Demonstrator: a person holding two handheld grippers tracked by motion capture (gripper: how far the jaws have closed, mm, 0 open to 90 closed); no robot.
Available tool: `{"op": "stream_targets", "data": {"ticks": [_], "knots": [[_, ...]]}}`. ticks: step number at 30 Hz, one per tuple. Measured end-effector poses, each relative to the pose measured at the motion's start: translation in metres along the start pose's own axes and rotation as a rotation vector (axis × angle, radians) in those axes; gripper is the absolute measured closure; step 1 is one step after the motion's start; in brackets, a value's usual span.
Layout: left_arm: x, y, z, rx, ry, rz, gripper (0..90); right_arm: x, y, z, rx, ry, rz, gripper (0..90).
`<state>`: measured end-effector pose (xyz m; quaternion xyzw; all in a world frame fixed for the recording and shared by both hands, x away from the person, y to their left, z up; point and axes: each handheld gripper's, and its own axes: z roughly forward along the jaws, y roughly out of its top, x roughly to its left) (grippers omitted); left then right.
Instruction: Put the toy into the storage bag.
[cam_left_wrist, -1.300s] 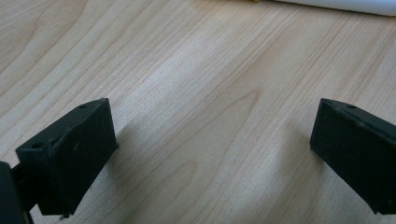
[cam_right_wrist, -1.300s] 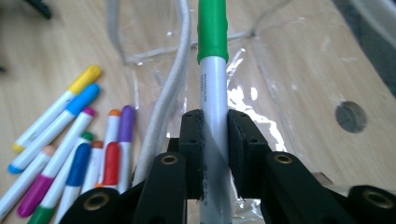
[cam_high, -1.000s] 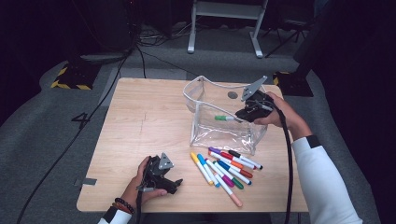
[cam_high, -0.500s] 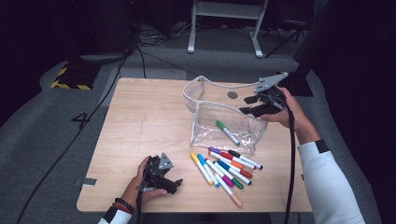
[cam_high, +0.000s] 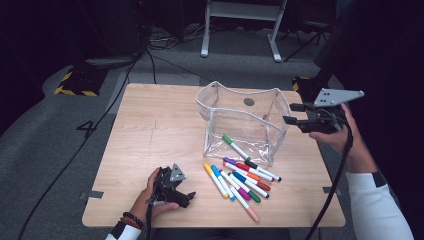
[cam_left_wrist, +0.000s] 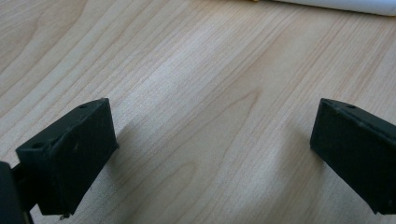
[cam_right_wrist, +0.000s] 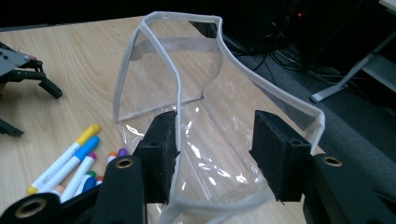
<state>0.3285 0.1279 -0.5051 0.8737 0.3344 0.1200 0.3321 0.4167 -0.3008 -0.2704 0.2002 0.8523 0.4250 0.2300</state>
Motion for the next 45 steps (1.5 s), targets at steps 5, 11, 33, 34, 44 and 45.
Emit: {"op": "stream_targets", "data": {"ticks": [5, 11, 33, 34, 44, 45], "knots": [[0.0, 0.0, 0.0, 0.0, 0.001, -0.001, 0.5, 0.016, -0.032, -0.014, -0.019, 0.002, 0.005, 53.3], [-0.001, 0.0, 0.0, -0.001, 0.001, -0.004, 0.5, 0.043, -0.07, -0.007, -0.014, 0.058, 0.017, 55.8], [-0.011, 0.003, 0.003, -0.001, -0.028, 0.025, 0.5, 0.097, -0.127, 0.103, 0.202, 0.248, 0.01, 61.9], [-0.015, 0.004, 0.004, -0.001, -0.035, 0.035, 0.5, 0.096, -0.127, 0.106, 0.205, 0.245, 0.011, 61.9], [-0.059, 0.028, 0.025, 0.002, -0.096, 0.106, 0.5, 0.095, -0.133, 0.123, 0.254, 0.25, 0.032, 64.5], [-0.062, 0.031, 0.028, 0.003, -0.095, 0.106, 0.5, 0.094, -0.133, 0.123, 0.26, 0.248, 0.031, 64.6]]}}
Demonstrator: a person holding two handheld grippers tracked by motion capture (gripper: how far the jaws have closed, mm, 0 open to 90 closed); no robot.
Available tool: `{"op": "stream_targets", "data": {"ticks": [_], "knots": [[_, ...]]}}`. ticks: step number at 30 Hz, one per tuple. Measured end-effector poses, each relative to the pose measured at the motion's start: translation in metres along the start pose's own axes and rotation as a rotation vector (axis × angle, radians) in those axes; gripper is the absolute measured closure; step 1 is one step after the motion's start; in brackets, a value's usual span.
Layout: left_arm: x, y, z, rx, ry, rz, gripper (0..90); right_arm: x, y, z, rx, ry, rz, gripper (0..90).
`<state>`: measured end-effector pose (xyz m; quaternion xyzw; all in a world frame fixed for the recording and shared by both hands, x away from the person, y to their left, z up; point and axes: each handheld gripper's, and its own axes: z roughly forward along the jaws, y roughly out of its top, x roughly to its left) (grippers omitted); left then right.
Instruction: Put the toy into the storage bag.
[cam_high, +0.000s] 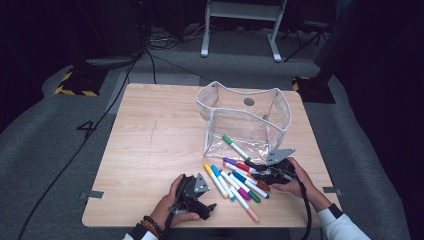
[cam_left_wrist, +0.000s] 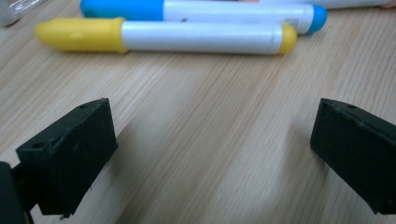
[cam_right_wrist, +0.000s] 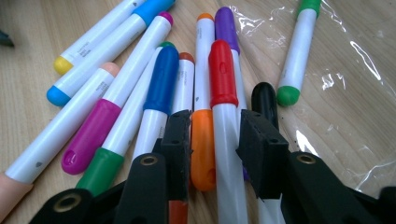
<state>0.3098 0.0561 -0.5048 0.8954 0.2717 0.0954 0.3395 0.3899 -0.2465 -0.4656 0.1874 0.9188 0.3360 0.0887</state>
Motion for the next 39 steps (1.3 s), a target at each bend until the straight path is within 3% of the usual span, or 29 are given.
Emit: {"op": "stream_targets", "data": {"ticks": [4, 10, 13, 16, 31, 36, 39], "knots": [[-0.006, 0.009, 0.008, 0.0, 0.0, -0.002, 0.4, -0.002, -0.002, 0.005, 0.025, -0.004, 0.003, 64.5], [-0.006, 0.01, 0.009, 0.0, -0.001, 0.001, 0.4, -0.004, -0.003, 0.005, 0.012, 0.007, 0.016, 67.2], [-0.006, 0.01, 0.009, 0.0, -0.001, 0.0, 0.4, -0.004, -0.003, 0.004, 0.004, 0.003, 0.013, 75.3], [-0.006, 0.01, 0.009, 0.0, -0.002, 0.001, 0.4, -0.005, -0.003, 0.005, 0.011, 0.0, 0.013, 76.8], [-0.006, 0.011, 0.01, -0.002, 0.002, -0.005, 0.5, -0.003, -0.002, 0.02, 0.067, 0.008, -0.003, 66.6], [-0.006, 0.011, 0.01, -0.002, 0.003, -0.005, 0.5, -0.003, -0.002, 0.021, 0.058, 0.03, -0.002, 76.2], [-0.006, 0.011, 0.01, -0.003, 0.003, -0.006, 0.5, -0.003, -0.001, 0.022, 0.052, 0.028, -0.012, 77.2]]}}
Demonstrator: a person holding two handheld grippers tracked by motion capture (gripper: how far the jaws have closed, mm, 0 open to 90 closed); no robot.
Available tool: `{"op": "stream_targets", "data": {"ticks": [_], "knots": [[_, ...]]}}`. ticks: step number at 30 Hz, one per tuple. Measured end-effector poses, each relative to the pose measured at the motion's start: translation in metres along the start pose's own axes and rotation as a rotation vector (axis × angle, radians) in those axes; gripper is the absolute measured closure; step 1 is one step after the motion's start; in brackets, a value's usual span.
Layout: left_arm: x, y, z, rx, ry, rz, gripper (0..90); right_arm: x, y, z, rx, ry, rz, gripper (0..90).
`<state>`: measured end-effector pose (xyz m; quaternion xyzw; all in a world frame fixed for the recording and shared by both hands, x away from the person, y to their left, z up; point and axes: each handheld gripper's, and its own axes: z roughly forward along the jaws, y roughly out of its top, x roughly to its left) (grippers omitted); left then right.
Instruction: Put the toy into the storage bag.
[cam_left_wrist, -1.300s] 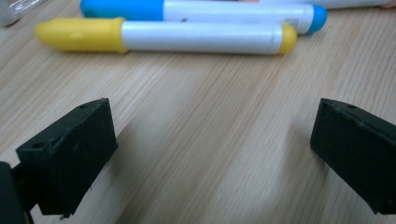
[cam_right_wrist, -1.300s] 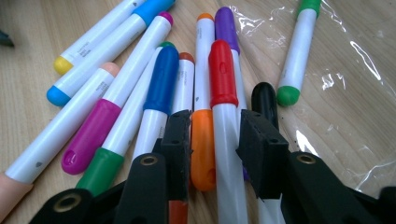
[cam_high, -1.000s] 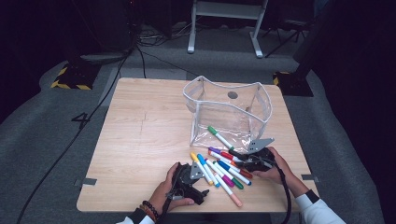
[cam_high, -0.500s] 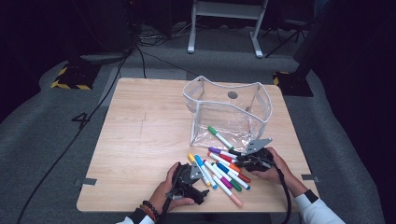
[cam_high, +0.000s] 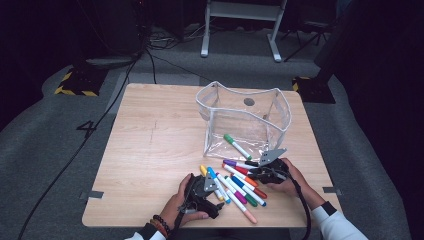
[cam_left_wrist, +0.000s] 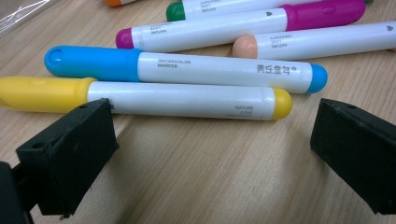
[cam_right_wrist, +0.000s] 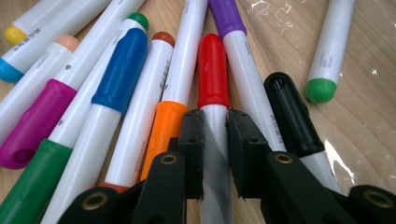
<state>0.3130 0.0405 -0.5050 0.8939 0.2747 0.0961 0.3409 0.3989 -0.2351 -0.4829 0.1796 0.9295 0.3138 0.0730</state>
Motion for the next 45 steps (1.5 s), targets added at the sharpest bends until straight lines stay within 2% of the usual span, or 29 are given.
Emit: {"op": "stream_targets", "data": {"ticks": [4, 6, 8, 9, 11, 20, 23, 25, 31, 35, 41, 45], "knots": [[0.0, 0.0, 0.0, 0.002, 0.0, 0.002, 0.5, 0.0, -0.002, -0.001, -0.004, 0.001, -0.013, 77.4], [0.001, 0.0, -0.001, 0.003, -0.002, 0.002, 0.5, 0.0, -0.002, -0.004, -0.022, 0.003, -0.012, 77.4], [0.001, -0.001, -0.001, 0.002, -0.004, 0.001, 0.5, 0.0, -0.001, -0.009, -0.028, -0.018, -0.019, 77.4], [0.001, -0.001, -0.002, 0.004, -0.003, 0.0, 0.5, 0.0, -0.001, -0.012, -0.041, -0.015, -0.021, 77.4], [0.002, -0.002, -0.002, 0.004, -0.004, 0.001, 0.5, 0.001, -0.001, -0.018, -0.064, -0.018, -0.012, 77.4], [0.006, -0.006, -0.006, 0.006, -0.009, 0.012, 0.5, 0.011, 0.014, -0.058, -0.169, -0.014, -0.046, 77.4], [0.01, -0.008, -0.008, 0.003, -0.008, 0.009, 0.5, 0.015, 0.022, -0.075, -0.205, -0.022, -0.066, 77.4], [0.011, -0.01, -0.009, 0.002, -0.009, 0.009, 0.5, 0.016, 0.028, -0.088, -0.235, -0.011, -0.07, 77.4], [0.012, -0.01, -0.01, 0.005, -0.008, 0.011, 0.5, 0.018, 0.052, -0.124, -0.293, -0.029, -0.104, 77.4], [0.012, -0.01, -0.01, 0.005, -0.009, 0.012, 0.4, 0.017, 0.068, -0.143, -0.321, -0.068, -0.123, 77.4], [0.012, -0.01, -0.01, 0.004, -0.01, 0.013, 0.5, 0.005, 0.092, -0.162, -0.348, -0.092, -0.126, 77.4], [0.012, -0.011, -0.01, 0.001, -0.011, 0.013, 0.4, -0.006, 0.108, -0.173, -0.373, -0.128, -0.123, 77.4]]}}
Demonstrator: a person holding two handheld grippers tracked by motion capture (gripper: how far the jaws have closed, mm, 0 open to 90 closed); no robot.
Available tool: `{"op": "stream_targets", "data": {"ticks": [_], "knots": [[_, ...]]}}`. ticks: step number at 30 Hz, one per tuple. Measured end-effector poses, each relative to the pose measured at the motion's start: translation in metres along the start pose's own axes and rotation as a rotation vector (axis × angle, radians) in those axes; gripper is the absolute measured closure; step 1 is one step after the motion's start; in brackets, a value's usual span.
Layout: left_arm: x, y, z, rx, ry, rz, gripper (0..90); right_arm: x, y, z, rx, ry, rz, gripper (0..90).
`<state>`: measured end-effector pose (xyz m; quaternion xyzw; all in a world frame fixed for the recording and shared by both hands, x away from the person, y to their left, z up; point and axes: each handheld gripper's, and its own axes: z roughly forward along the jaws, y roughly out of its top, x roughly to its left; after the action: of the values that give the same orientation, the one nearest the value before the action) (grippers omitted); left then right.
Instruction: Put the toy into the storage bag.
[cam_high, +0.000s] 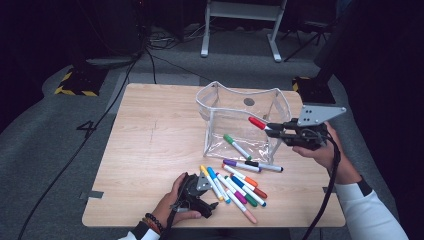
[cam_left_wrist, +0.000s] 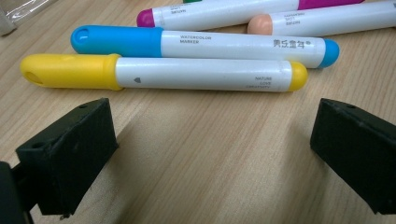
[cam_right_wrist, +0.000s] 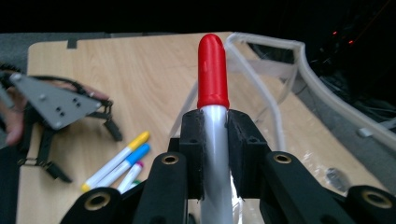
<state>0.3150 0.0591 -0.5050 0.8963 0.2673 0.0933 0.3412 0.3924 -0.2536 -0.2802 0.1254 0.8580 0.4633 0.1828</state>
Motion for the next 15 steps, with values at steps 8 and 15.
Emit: {"op": "stream_targets", "data": {"ticks": [8, 15], "knots": [[0.0, 0.0, 0.0, 0.0, 0.0, 0.0, 0.5, -0.034, 0.02, 0.013, 0.027, -0.037, 0.01, 77.4], [0.0, 0.0, 0.0, 0.002, -0.001, 0.001, 0.5, -0.064, 0.019, 0.042, 0.113, -0.066, 0.034, 77.4]]}}
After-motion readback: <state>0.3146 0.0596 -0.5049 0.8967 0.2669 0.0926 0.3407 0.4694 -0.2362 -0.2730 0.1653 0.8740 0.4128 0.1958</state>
